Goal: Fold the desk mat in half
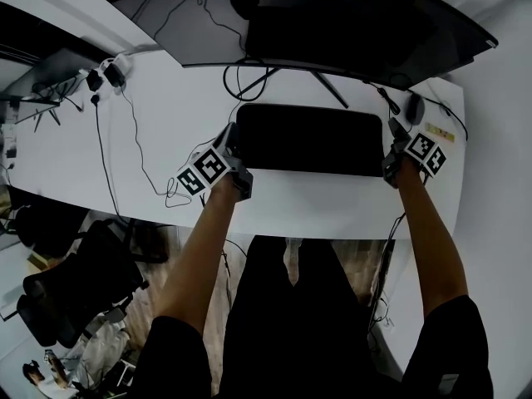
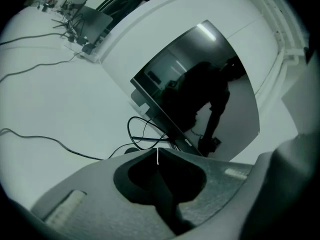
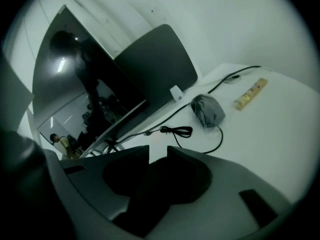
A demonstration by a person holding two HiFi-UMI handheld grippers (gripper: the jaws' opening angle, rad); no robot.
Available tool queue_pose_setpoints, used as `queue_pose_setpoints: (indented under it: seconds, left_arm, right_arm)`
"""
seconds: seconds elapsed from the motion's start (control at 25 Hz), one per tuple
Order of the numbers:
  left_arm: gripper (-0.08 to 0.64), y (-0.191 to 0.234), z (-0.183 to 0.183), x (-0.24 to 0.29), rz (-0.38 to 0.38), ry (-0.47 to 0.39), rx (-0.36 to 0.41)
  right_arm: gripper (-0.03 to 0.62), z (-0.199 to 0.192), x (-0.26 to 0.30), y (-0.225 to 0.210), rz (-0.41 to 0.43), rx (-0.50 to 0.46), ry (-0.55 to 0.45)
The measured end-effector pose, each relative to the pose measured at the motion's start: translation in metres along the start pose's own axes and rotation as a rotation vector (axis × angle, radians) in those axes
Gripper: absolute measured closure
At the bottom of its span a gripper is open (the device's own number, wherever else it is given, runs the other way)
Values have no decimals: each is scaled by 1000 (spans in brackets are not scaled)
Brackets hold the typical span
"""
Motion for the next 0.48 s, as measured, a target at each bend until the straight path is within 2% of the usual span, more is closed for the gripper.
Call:
queue_pose_setpoints:
  seconds: [0.24, 0.48]
  left_arm:
    - [538, -49, -13, -31, -42, -12, 100]
    - [538, -100, -25, -77, -95, -42, 113]
  right_arm:
    - [486, -14, -58, -1, 73, -121, -1]
    - [487, -39, -124, -1, 132, -158, 14]
Point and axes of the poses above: the fingertips, and each gripper's own axes: x forward along the fingers, y to its left, z out of its top, the point moved 8 cm from there along -x, backward along the fingers, and after that the axes turned 15 degrees about -z, right-handed, at the moved point
